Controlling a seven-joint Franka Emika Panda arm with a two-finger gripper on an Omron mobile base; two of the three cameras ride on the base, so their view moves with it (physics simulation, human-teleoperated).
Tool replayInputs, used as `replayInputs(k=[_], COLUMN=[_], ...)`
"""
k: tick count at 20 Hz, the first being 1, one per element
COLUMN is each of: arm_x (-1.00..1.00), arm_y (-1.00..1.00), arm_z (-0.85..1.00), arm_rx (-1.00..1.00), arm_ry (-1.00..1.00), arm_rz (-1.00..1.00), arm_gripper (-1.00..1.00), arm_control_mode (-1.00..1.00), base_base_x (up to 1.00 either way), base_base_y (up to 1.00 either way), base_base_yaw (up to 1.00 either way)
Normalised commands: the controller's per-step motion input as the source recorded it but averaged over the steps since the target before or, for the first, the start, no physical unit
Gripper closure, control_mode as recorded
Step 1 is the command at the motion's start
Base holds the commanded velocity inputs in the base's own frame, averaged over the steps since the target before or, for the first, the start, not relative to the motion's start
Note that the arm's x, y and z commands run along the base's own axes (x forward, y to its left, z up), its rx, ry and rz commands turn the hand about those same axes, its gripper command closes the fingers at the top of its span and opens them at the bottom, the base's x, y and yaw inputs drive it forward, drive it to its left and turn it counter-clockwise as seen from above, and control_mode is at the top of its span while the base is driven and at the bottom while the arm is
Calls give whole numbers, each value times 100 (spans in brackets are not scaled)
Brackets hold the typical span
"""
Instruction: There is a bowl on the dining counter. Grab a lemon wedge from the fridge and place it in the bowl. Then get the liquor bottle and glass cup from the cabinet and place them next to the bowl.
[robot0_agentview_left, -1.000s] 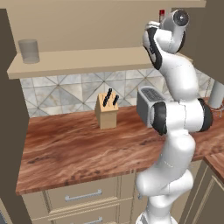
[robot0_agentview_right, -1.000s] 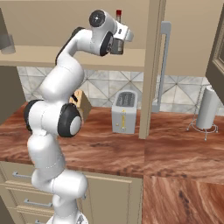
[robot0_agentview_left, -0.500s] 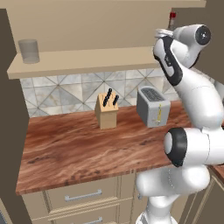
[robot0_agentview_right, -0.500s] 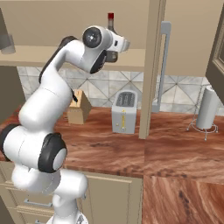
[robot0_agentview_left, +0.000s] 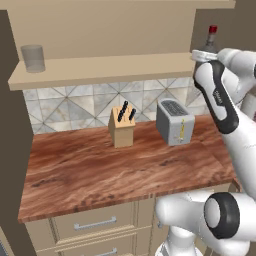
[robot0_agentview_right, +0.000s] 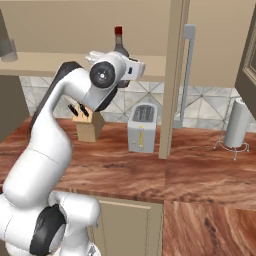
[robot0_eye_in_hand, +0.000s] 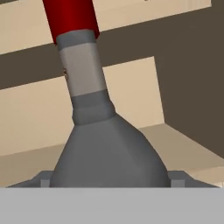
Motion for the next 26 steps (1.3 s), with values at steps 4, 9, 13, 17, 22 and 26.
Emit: replayInputs(k=[4,9,13,17,22,26], arm_x=[-100,-100,-93,-81,-16,0], arm_y=[0,13,13,21,4,0], arm_z=[-8,-17,-25,-32,-7,0], arm_rx=[-4,-15,-18,-14,-3,0], arm_ry=[-5,-1,0,0,0,0], arm_rz=[0,-2,-1,0,0,0], arm_gripper=[100,100,100,100,100,100], arm_control_mode=[-100,-100,-100,-100,100,100], base_base_x=[0,0,0,0,-70,-100], base_base_y=[0,0,0,0,3,0], base_base_yaw=[0,0,0,0,0,0])
